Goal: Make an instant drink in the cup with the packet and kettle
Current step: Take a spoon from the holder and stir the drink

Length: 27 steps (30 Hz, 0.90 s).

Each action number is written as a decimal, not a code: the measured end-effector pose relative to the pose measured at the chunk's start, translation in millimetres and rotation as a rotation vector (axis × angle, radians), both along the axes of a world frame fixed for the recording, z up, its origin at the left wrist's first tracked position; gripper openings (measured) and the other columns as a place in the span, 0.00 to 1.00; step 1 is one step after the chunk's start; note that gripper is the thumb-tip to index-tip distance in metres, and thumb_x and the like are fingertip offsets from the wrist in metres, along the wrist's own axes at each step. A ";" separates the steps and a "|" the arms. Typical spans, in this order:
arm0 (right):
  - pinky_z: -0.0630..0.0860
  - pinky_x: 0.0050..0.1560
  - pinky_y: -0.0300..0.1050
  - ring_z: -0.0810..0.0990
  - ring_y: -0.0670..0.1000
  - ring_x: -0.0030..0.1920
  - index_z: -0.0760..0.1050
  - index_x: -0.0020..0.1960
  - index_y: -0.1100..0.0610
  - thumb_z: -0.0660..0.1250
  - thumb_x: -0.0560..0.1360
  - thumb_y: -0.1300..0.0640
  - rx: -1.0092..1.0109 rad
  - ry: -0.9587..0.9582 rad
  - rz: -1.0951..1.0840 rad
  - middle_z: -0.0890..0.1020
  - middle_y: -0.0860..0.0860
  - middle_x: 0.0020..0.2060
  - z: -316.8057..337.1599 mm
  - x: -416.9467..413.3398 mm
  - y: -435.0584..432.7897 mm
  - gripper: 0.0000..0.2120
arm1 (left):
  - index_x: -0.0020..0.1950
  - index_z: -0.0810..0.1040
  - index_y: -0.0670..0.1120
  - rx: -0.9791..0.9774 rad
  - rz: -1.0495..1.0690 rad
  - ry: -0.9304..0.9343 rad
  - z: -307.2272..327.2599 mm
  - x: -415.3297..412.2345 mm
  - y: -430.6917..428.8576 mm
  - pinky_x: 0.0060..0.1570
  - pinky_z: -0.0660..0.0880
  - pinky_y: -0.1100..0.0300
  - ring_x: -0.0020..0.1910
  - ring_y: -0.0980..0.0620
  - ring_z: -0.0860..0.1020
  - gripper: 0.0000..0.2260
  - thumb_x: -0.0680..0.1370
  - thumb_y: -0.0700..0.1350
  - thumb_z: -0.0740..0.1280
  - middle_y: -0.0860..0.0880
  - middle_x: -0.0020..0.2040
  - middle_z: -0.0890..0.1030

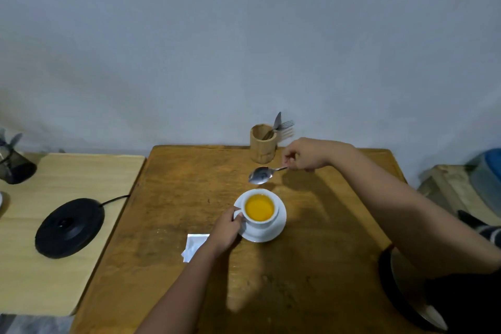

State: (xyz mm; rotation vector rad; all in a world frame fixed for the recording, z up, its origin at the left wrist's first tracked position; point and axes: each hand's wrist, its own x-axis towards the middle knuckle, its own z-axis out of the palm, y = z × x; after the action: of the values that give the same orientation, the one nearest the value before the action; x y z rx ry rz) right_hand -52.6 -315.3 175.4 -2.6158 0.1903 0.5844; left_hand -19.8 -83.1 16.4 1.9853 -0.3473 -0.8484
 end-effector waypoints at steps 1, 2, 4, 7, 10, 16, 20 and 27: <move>0.72 0.32 0.40 0.73 0.49 0.29 0.75 0.42 0.55 0.60 0.74 0.63 -0.012 0.019 0.001 0.78 0.54 0.39 -1.9 -3.0 5.3 0.07 | 0.56 0.73 0.50 0.005 0.002 -0.010 0.0 -0.6 -0.7 0.56 0.72 0.53 0.56 0.48 0.76 0.08 0.80 0.47 0.56 0.46 0.57 0.78; 0.73 0.32 0.41 0.74 0.49 0.28 0.74 0.39 0.54 0.59 0.73 0.64 -0.021 0.033 0.004 0.78 0.54 0.38 -5.0 -4.9 10.3 0.09 | 0.56 0.73 0.50 0.006 0.005 -0.019 0.2 -1.1 -1.4 0.55 0.72 0.55 0.55 0.49 0.75 0.08 0.80 0.47 0.56 0.46 0.56 0.78; 0.75 0.36 0.44 0.78 0.49 0.29 0.72 0.35 0.52 0.59 0.73 0.64 -0.059 0.051 0.015 0.79 0.52 0.36 -11.9 -7.0 18.6 0.11 | 0.54 0.73 0.49 -0.005 0.016 -0.037 -0.3 -1.2 -2.5 0.51 0.70 0.57 0.52 0.50 0.75 0.07 0.80 0.45 0.57 0.45 0.55 0.78; 0.75 0.38 0.45 0.79 0.50 0.35 0.79 0.39 0.54 0.60 0.70 0.63 -0.225 -0.018 0.039 0.83 0.51 0.36 -22.3 -7.9 26.0 0.10 | 0.53 0.73 0.48 -0.004 0.024 -0.054 -1.6 -1.1 -3.0 0.50 0.69 0.58 0.51 0.50 0.75 0.06 0.80 0.44 0.57 0.46 0.52 0.77; 0.73 0.36 0.44 0.77 0.50 0.38 0.81 0.39 0.54 0.63 0.69 0.62 -0.283 -0.162 0.074 0.80 0.48 0.35 -31.9 -8.9 30.6 0.08 | 0.53 0.72 0.48 0.006 0.031 -0.060 -3.6 -1.4 -3.6 0.52 0.69 0.57 0.52 0.49 0.74 0.06 0.81 0.44 0.57 0.46 0.53 0.77; 0.78 0.37 0.37 0.83 0.44 0.38 0.84 0.40 0.57 0.74 0.69 0.59 0.104 -0.186 -0.068 0.86 0.50 0.37 -55.8 -4.6 37.6 0.02 | 0.58 0.74 0.44 0.013 0.045 -0.062 -6.6 0.3 -4.5 0.54 0.70 0.55 0.55 0.47 0.75 0.10 0.81 0.44 0.56 0.42 0.58 0.78; 0.72 0.32 0.28 0.81 0.43 0.38 0.83 0.46 0.57 0.71 0.72 0.57 0.269 -0.197 -0.131 0.86 0.52 0.41 -63.7 -2.8 40.9 0.06 | 0.61 0.73 0.43 0.035 0.035 -0.042 -6.4 2.6 -4.5 0.57 0.71 0.53 0.57 0.45 0.75 0.12 0.80 0.44 0.56 0.43 0.58 0.78; 0.80 0.49 0.48 0.80 0.50 0.48 0.81 0.50 0.56 0.67 0.75 0.56 0.126 -0.157 0.096 0.84 0.53 0.48 -60.3 -1.7 47.4 0.07 | 0.54 0.74 0.46 -0.013 0.052 -0.014 -0.8 1.2 -5.5 0.49 0.69 0.57 0.50 0.48 0.75 0.07 0.80 0.41 0.57 0.44 0.51 0.78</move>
State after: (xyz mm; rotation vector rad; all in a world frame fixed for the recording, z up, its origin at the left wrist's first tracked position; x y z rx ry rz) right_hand -54.3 -267.9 115.1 -2.5438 -0.0218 0.4062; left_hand -18.5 -88.6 15.7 1.9810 -0.3071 -0.7979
